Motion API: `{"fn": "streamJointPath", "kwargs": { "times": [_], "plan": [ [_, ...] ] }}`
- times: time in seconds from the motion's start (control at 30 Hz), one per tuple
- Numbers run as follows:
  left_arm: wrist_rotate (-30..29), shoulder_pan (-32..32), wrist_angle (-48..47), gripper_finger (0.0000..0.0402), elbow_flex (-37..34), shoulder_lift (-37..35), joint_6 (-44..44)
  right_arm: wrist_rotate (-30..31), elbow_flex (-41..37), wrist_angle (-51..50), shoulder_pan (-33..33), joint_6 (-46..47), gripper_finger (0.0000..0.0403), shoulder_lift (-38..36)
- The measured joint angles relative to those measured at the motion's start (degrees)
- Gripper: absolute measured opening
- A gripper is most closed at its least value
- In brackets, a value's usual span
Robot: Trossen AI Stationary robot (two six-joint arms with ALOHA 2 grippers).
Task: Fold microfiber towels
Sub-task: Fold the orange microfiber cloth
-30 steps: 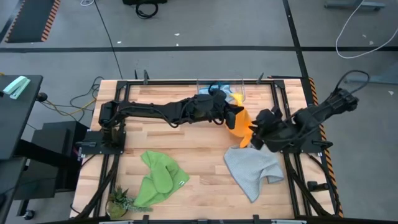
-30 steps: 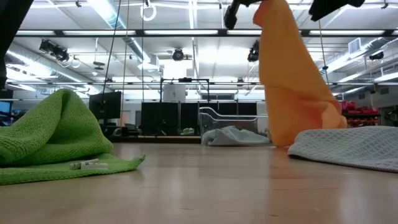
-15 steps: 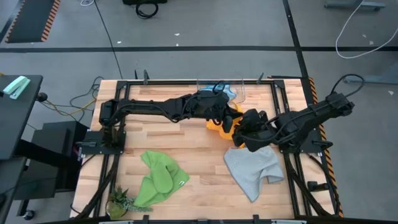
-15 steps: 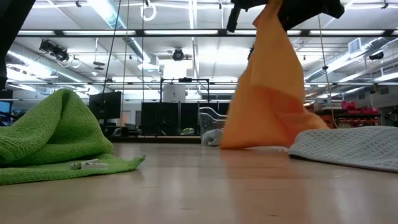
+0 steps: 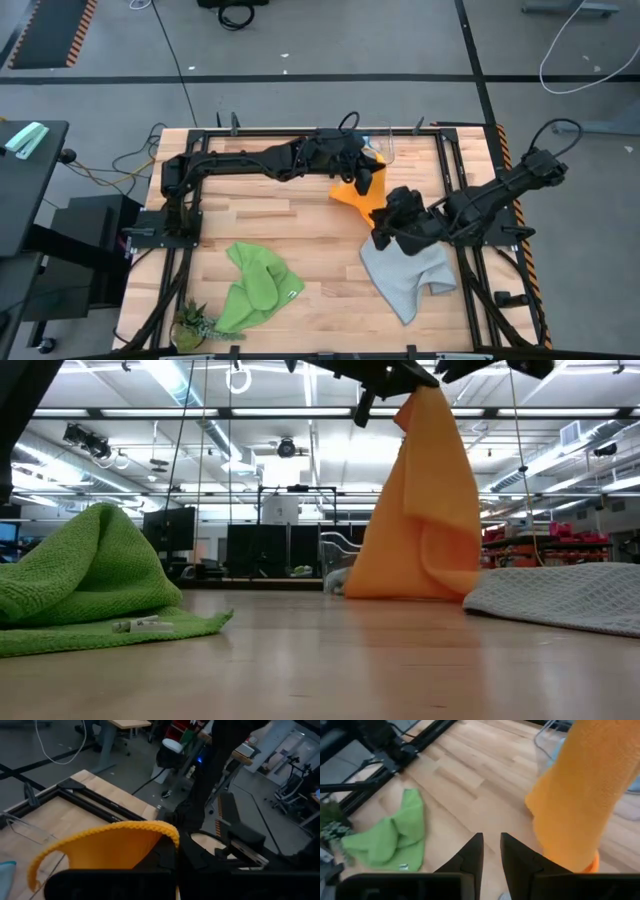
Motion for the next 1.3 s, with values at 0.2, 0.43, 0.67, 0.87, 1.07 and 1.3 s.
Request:
{"fn": "streamJointPath", "kwargs": {
  "times": [0.2,0.43,0.67,0.87,1.07,1.3],
  "plan": [
    [0.38,-0.43,1.89,0.0002,0.00,0.00,0.82,-0.76,0.02,-0.53,-7.23,-2.69,0.0034,3.01],
    [0.61,-0.72,1.93,0.0002,0.00,0.00,0.81,-1.21,0.02,-6.68,-11.56,-0.27,0.0006,5.28],
    [0.55,-0.70,1.96,0.0002,0.00,0.00,0.83,-0.28,0.00,-21.88,-9.93,12.68,0.0005,4.11],
    [0.55,-0.71,1.97,0.0003,-0.01,0.00,0.87,2.21,0.00,-24.88,-10.02,15.54,0.0005,3.68],
    [0.37,-0.98,1.96,0.0003,-0.02,0.00,0.90,4.54,0.00,-24.13,-14.04,13.62,0.0005,3.68],
    [0.77,-1.85,2.00,0.0002,-0.04,0.00,0.94,5.88,0.00,-18.54,-18.22,7.28,0.0008,3.68]
  ]
}}
